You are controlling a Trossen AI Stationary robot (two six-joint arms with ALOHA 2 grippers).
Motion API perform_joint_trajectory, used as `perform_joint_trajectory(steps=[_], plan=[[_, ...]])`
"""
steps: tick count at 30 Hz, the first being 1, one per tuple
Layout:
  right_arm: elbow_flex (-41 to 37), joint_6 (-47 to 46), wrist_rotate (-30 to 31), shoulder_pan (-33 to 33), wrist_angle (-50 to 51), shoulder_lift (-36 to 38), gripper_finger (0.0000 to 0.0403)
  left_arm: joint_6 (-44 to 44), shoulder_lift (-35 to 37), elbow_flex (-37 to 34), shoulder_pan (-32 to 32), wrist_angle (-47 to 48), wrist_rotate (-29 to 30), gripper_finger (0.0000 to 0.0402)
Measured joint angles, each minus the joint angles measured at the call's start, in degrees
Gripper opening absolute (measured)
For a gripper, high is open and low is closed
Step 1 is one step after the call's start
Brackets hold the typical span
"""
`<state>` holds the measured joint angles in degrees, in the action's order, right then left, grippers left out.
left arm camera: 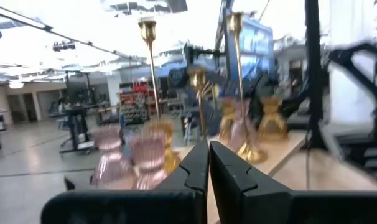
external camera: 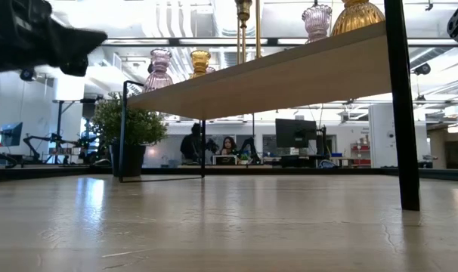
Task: Pick & Place candle stick holders
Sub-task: Return to Home Position
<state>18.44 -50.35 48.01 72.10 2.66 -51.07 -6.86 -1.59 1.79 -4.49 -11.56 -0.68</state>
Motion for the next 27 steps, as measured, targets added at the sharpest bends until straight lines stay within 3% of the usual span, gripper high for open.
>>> perform_joint_trajectory(steps=[9,14,27], plan=[[0.0,0.0,0.0,0.0,0.02,0.0,0.0008,-3.22,1.6,-1.26,0.0,5.07,5.56,0.0019],[0.0,0.0,-0.02,0.0,0.0,0.0,0.0008,-3.6,1.6,-1.29,0.0,10.07,4.85,0.0019],[0.0,-0.01,-0.02,0.0,0.0,0.0,0.0008,-1.34,0.73,-1.3,0.0,10.15,3.17,0.0019]])
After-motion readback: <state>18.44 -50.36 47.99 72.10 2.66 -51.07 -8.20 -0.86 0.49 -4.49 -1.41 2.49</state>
